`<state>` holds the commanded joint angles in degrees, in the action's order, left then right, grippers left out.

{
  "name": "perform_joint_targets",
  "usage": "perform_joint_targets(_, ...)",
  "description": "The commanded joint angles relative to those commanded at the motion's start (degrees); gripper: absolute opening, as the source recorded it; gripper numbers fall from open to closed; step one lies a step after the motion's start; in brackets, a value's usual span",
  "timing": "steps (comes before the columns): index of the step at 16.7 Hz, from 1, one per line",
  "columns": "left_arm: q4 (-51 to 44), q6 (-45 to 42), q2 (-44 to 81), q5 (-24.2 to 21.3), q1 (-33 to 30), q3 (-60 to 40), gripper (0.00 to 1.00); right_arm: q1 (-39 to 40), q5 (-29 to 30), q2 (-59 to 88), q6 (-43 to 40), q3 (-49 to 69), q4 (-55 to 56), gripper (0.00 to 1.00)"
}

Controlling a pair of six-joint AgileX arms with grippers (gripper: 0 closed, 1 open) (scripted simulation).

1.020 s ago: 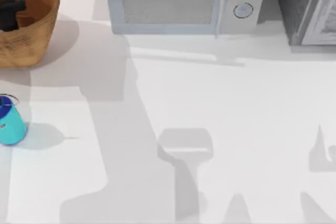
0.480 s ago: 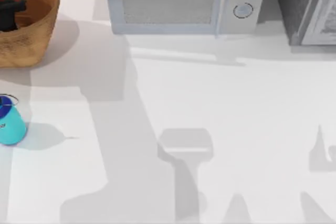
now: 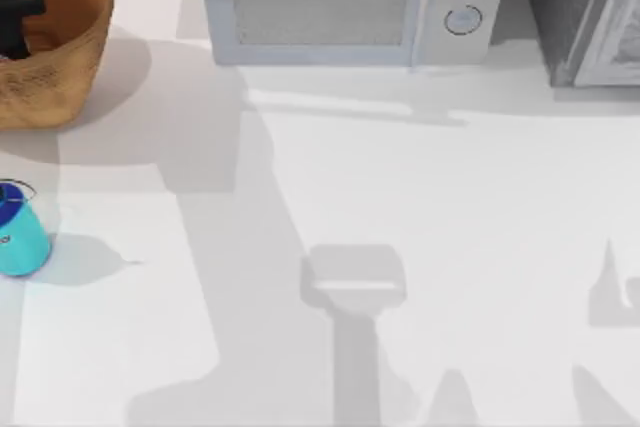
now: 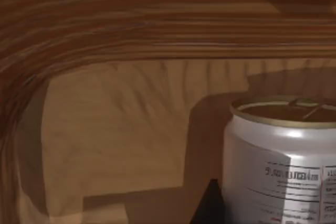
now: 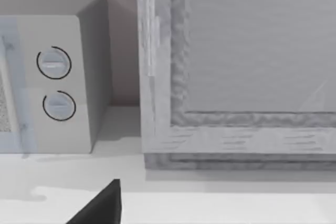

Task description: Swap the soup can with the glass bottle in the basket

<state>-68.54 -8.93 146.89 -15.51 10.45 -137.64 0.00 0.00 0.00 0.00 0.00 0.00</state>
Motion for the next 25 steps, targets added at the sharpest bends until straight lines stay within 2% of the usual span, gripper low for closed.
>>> perform_joint_targets(3, 5.9, 1.1, -8.6, 1.8, 0.2, 8.5, 0.0, 0.0, 0.0, 0.0, 0.0, 0.0, 0.0, 1.0)
perform_joint_targets(6, 14.4, 2.0, -22.8, 4.2, -0.2, 21.8, 0.0, 0.0, 0.0, 0.0, 0.0, 0.0, 0.0, 1.0)
perform_joint_targets(19, 55.0, 6.3, -110.4, 13.5, -6.4, 103.3, 0.0, 0.0, 0.0, 0.0, 0.0, 0.0, 0.0, 1.0)
perform_joint_targets(25, 65.6, 8.2, -138.9, 15.2, -9.5, 130.0, 0.0, 0.0, 0.0, 0.0, 0.0, 0.0, 0.0, 1.0)
